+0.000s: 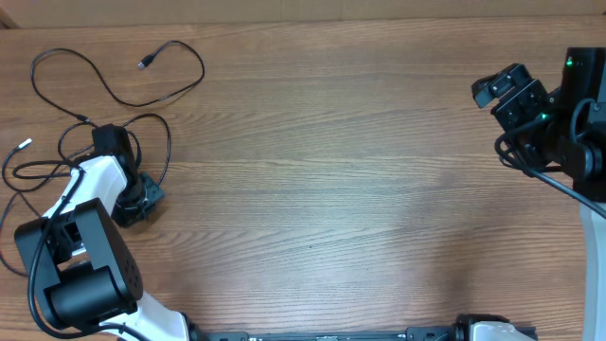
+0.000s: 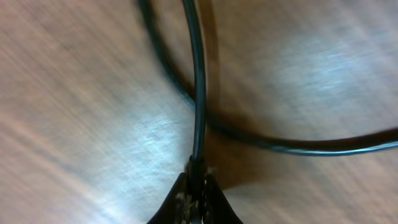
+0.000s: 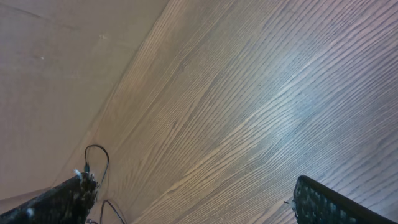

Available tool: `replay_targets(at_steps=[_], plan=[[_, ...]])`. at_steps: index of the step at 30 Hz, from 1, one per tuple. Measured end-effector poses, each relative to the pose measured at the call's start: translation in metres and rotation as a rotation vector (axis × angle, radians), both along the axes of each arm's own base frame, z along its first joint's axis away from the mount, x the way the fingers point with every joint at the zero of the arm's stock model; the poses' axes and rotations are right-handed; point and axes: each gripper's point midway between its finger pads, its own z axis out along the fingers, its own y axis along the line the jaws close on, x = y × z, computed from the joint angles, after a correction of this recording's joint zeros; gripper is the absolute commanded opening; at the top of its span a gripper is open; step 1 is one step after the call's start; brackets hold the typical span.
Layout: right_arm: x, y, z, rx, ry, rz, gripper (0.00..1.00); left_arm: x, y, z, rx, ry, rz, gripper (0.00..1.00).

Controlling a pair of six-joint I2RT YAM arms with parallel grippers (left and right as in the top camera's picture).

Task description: Untangle cables

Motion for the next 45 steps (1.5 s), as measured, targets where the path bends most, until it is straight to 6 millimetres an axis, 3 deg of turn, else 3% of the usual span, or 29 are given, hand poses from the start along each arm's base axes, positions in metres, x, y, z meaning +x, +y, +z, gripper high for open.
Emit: replay_targets(at_steps=[7,14,24,25,27,28,30,35,40,45], plan=[[0.0,0.0,0.0,0.0,0.001,0.0,1.0,-0.042,0.015,0.015,0.117,0.19,0.066,0.05],[0.0,0.0,0.0,0.0,0.0,0.0,1.0,-0.036,0.038,0.059,0.259,0.196,0.184,0.05],[0.0,0.0,0.0,0.0,0.001,-0.001,1.0,-0.053,0.044,0.065,0.284,0.223,0.303,0.06],[0.0,0.0,0.0,0.0,0.001,0.0,1.0,-0.054,0.045,0.065,0.284,0.222,0.313,0.08],[0.0,0.0,0.0,0.0,0.0,-0.001,1.0,-0.055,0.047,0.065,0.285,0.223,0.324,0.3],[0.0,0.0,0.0,0.0,0.0,0.0,1.0,-0.057,0.048,0.064,0.285,0.225,0.331,0.64],[0.0,0.0,0.0,0.0,0.0,0.0,1.0,-0.059,0.049,0.064,0.286,0.227,0.341,0.77],[0.0,0.0,0.0,0.0,0.001,-0.001,1.0,-0.06,0.046,0.063,0.268,0.237,0.327,0.83],[0.0,0.0,0.0,0.0,0.0,0.0,1.0,-0.062,0.03,0.058,0.162,0.27,0.268,0.86],[0.0,0.0,0.0,0.0,0.0,0.0,1.0,-0.041,0.008,0.057,0.024,0.156,0.229,0.87]])
